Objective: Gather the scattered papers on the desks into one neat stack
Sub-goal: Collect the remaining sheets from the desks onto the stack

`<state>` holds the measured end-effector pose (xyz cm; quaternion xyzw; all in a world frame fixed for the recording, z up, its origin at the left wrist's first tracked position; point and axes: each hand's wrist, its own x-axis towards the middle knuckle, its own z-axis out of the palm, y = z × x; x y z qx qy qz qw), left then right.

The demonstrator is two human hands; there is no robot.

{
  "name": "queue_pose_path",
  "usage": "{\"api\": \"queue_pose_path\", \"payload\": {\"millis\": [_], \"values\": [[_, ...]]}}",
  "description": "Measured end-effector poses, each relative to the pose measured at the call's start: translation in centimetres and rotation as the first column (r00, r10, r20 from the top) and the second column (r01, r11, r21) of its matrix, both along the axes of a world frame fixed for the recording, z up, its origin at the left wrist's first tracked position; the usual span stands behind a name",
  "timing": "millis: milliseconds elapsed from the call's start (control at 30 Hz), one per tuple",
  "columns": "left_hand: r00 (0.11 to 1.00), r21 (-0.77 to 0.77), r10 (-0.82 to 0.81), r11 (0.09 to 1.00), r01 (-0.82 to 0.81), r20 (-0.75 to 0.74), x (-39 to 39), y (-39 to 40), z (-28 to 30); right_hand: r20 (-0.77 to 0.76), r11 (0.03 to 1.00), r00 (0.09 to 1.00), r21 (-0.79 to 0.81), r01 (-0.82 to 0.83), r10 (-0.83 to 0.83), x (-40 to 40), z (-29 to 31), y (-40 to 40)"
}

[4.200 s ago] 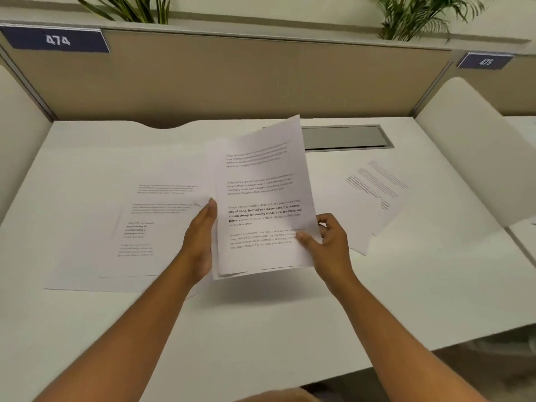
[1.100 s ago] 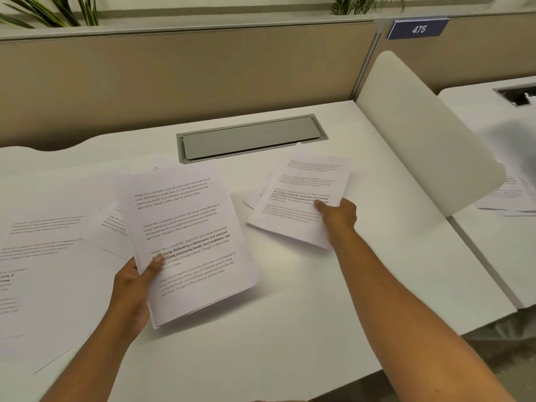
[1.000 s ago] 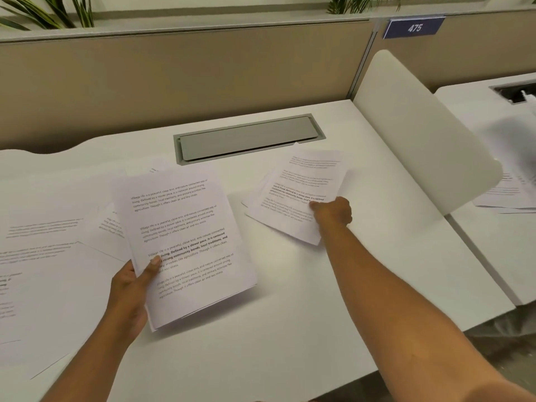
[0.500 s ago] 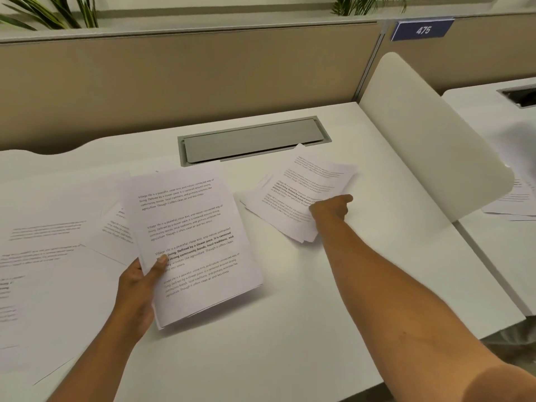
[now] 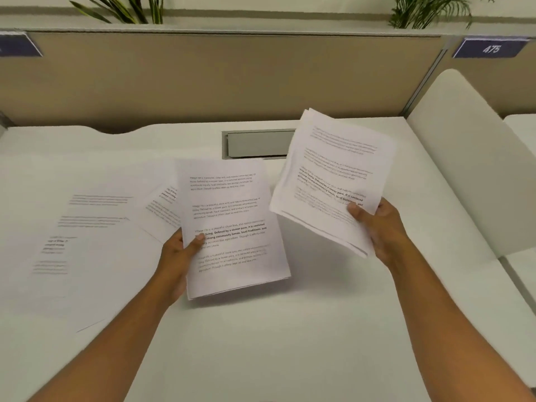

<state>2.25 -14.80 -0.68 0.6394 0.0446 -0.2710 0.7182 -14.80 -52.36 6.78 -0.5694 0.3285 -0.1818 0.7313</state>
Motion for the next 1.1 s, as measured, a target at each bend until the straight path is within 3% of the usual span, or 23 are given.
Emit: {"api": "queue_pose_path", "payload": {"millis": [200, 400, 500, 667, 867, 1100], "values": [[0.999, 0.007, -0.043, 0.999, 0.043, 0.012, -0.9, -1.1, 1.6, -0.058, 0.961, 0.967, -0.115, -0.252, 0.247, 1.5, -0.1, 6.6], [0.996, -0.037, -0.089, 0.995, 0.09, 0.017, -1.9, -1.3, 3.0, -0.152, 0.926, 0.964, -0.28, -0.255, 0.219, 2.5, -1.0, 10.4], [0.995, -0.035, -0.096, 0.995, 0.097, 0.029, -2.3, -1.0, 3.5, -0.14, 0.945, 0.969, -0.227, -0.234, 0.206, 2.9, -1.3, 11.0], [0.994, -0.011, -0.086, 0.996, 0.087, 0.066, -2.9, 0.0, 4.4, -0.148, 0.936, 0.937, -0.113, -0.335, 0.317, 3.6, -1.6, 12.6], [0.998, -0.101, -0.022, 0.995, 0.016, -0.056, -2.8, 2.9, 5.1, -0.113, 0.91, 0.929, -0.189, -0.368, 0.352, 5.3, -1.5, 15.7], [0.995, 0.12, 0.01, 0.992, -0.022, 0.101, -1.4, 9.2, 4.0, -0.118, 0.877, 0.907, -0.233, -0.42, 0.403, 8.3, -1.8, 22.5]]}}
